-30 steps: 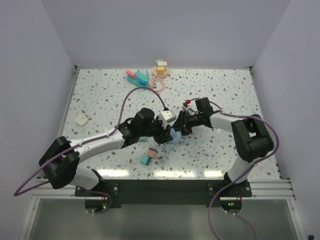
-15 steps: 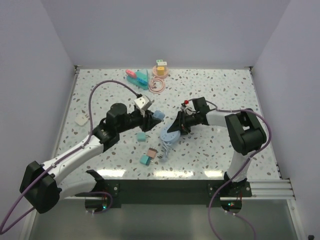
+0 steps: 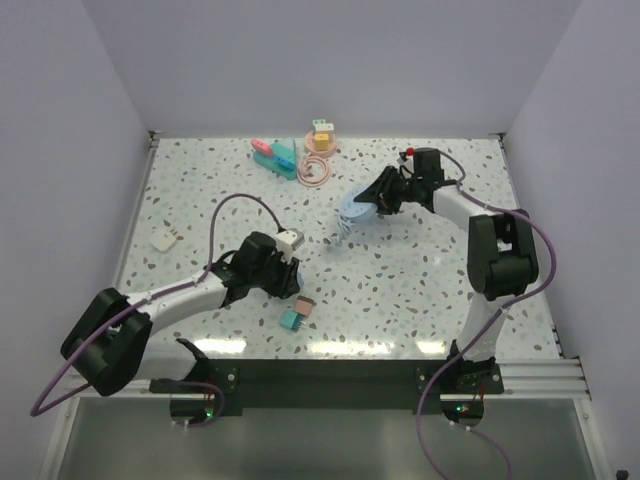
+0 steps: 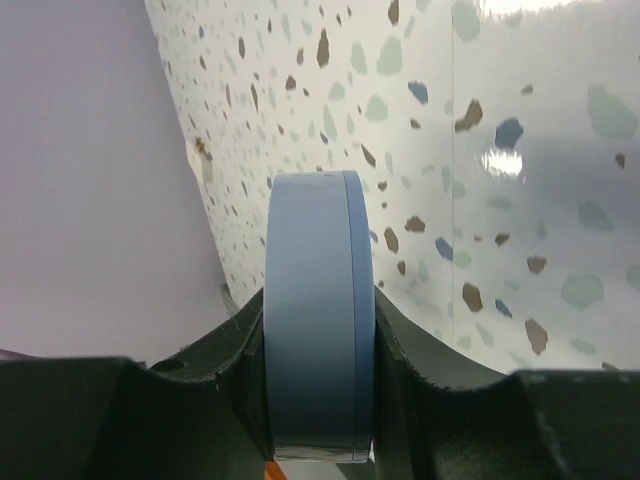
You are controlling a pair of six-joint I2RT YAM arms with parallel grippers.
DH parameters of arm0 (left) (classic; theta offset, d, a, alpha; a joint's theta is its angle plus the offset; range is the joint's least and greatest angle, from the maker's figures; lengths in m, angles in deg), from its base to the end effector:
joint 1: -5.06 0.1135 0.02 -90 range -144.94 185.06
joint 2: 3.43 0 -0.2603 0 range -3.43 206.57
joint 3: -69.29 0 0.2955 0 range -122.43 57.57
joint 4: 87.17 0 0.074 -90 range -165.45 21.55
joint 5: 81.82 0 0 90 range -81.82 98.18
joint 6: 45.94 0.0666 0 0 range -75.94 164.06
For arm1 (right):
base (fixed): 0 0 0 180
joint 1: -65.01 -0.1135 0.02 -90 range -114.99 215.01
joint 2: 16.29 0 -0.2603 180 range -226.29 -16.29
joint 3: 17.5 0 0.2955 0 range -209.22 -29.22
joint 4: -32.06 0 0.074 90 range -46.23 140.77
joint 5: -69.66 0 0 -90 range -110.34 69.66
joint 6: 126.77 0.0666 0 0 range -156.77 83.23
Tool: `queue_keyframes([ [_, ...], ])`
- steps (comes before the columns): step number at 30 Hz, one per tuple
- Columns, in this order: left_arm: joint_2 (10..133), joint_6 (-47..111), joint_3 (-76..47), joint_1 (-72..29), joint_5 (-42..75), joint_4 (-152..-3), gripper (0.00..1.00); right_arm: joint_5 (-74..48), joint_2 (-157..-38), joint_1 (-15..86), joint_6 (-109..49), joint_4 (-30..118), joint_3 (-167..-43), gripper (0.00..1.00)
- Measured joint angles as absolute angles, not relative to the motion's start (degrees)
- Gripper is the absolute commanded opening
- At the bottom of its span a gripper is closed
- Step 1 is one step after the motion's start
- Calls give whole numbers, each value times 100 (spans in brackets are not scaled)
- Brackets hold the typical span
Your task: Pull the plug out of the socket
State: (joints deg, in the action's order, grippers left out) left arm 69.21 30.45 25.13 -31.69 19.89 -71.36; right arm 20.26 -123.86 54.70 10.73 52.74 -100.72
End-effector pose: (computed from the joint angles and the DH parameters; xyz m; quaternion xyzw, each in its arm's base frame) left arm 0.2337 -0.1914 0.1238 0.2227 0.8901 -0.2495 0.3097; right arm 0.4407 0.1242 0.1517 0.1506 0.8637 0.4540 0.1591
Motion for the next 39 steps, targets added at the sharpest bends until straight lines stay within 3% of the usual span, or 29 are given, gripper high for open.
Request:
queue_keyframes([
  [3,7185,2912,2513,-3169,1947,-7092,26,1919,-12723,5521,1283,5163,-10444,0],
  [4,7223,2864,2515,-3169,1934,-7061,37,1899,-12882,5536,1353,5132,-10586,0],
  [6,7231,2785,2513,-3169,1893,-7057,44,1801,-13204,5584,1537,5038,-10820,0],
  [9,7214,2658,2515,-3169,1781,-6972,64,1606,-13757,5689,1913,4776,-11204,0],
  [10,7188,2604,2515,-3169,1737,-6935,77,1547,-13942,5733,2059,4678,-11346,0],
  [13,7035,2459,2495,-3169,1624,-6764,100,1416,-14548,5846,2455,4549,-11998,2],
  [15,6958,2368,2397,-3169,1558,-6611,100,1325,-15079,5890,2621,4588,-12767,7],
  [18,6884,2300,2126,-3169,1484,-6399,100,1154,-15894,5925,2752,4667,-14109,33],
  [19,6834,2247,2003,-3169,1451,-6327,100,1108,-16126,5936,2789,4704,-14489,43],
  [20,6783,2206,1896,-3169,1423,-6283,100,1045,-16318,5947,2868,4713,-14824,62],
  [23,6661,2092,1610,-3169,1348,-6235,100,876,-16884,5973,3110,4745,-15737,99],
  [30,6661,2048,963,-3103,1055,-6165,100,708,-17365,6100,3440,4678,-16354,99],
  [34,6790,2046,744,-2918,909,-6135,100,546,-16749,6218,3285,4614,-15386,99],
  [39,6890,2046,602,-2544,682,-6100,100,-348,-15708,6410,2265,5836,-14677,99],
])
